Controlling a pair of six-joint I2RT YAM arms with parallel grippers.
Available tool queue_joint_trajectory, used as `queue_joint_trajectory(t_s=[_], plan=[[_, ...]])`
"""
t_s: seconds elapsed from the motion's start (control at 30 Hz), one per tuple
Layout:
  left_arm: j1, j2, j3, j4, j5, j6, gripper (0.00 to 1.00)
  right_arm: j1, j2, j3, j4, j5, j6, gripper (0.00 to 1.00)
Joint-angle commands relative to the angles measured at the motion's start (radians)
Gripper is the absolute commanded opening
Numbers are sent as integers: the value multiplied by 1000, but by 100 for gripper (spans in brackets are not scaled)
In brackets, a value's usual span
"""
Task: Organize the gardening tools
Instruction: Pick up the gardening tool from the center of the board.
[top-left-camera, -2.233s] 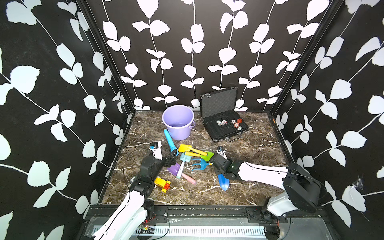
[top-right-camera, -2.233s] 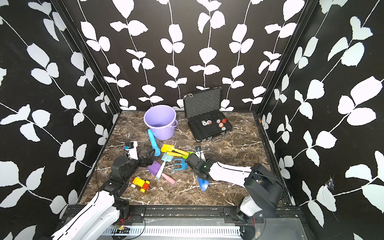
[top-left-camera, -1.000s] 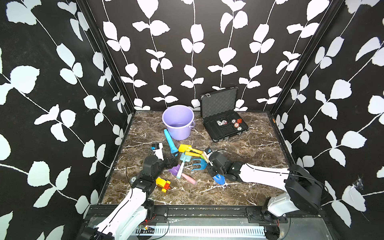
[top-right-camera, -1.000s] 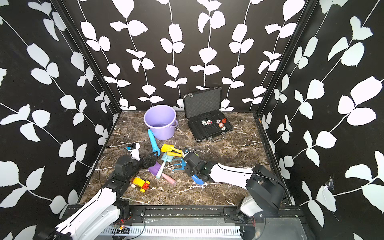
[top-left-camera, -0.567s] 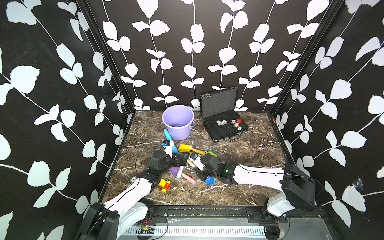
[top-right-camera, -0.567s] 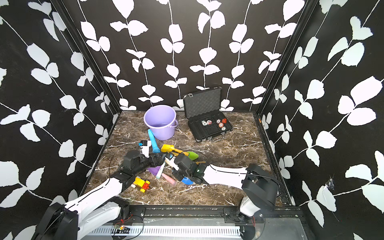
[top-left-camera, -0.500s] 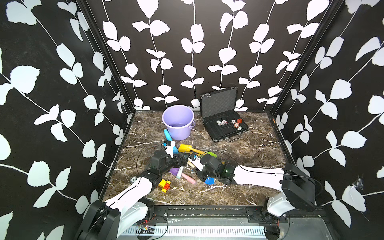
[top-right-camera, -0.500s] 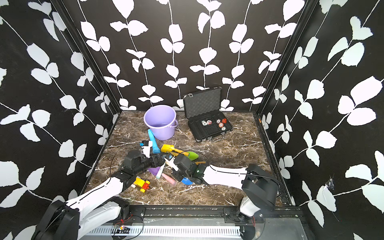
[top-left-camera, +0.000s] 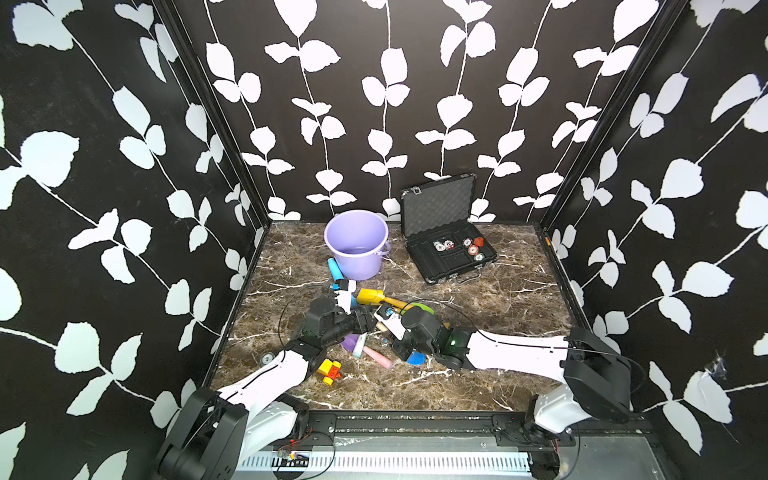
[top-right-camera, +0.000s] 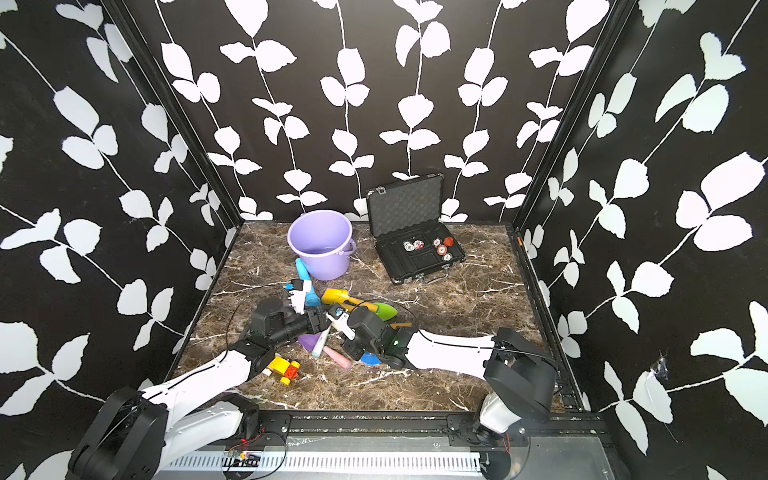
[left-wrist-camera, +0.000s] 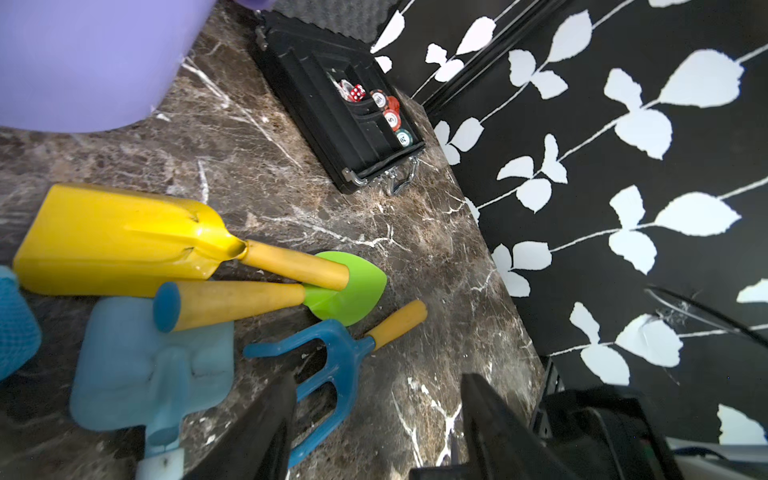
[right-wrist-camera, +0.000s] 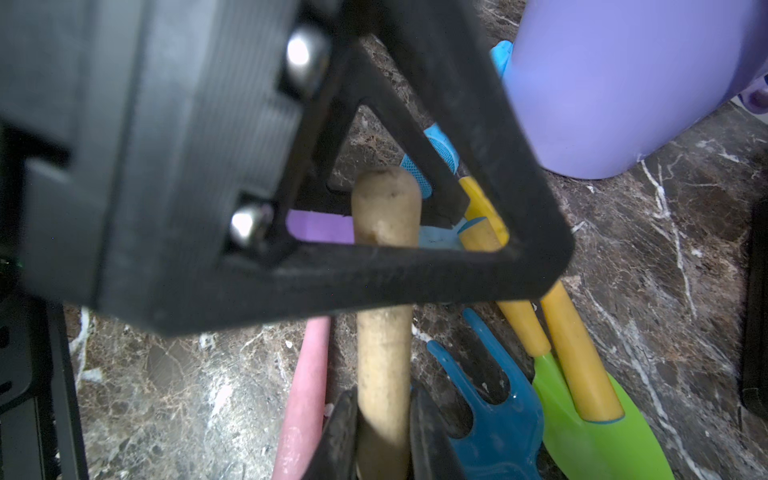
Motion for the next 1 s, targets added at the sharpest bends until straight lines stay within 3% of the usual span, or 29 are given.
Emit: queue_joint_trajectory(t_s=[0.0, 0.1, 0.27, 0.37, 0.4, 0.47, 0.57, 0.63, 0.8, 0.97], plan=[[-7, -4, -24, 80, 32, -24, 51, 11, -14, 27, 61, 34, -10, 0], [-7, -16, -30, 85, 27, -33, 33, 10, -11, 35, 61, 43, -9, 0], [-8, -41, -37, 72, 9, -40, 21, 11, -14, 37, 62, 74, -7, 0], [-7, -54, -48, 84, -13, -55, 2, 10, -18, 38, 65, 87, -2, 0], [-7, -58, -54, 91, -21, -61, 0, 12, -18, 39, 65, 92, 4, 0], [-7, -67, -64, 113, -42, -78, 0, 11, -22, 39, 67, 93, 19, 11], [-6, -76, -83, 170, -78, -110, 0, 11, -40, 29, 75, 116, 77, 46], [-6, -86, -96, 218, -100, -134, 0, 10, -63, 16, 79, 130, 132, 58], [-6, -127, -148, 350, -187, -199, 0, 2, -170, -81, 133, 139, 297, 67], [-4, -197, -174, 410, -259, -240, 0, -86, -298, -274, 345, 30, 517, 73]])
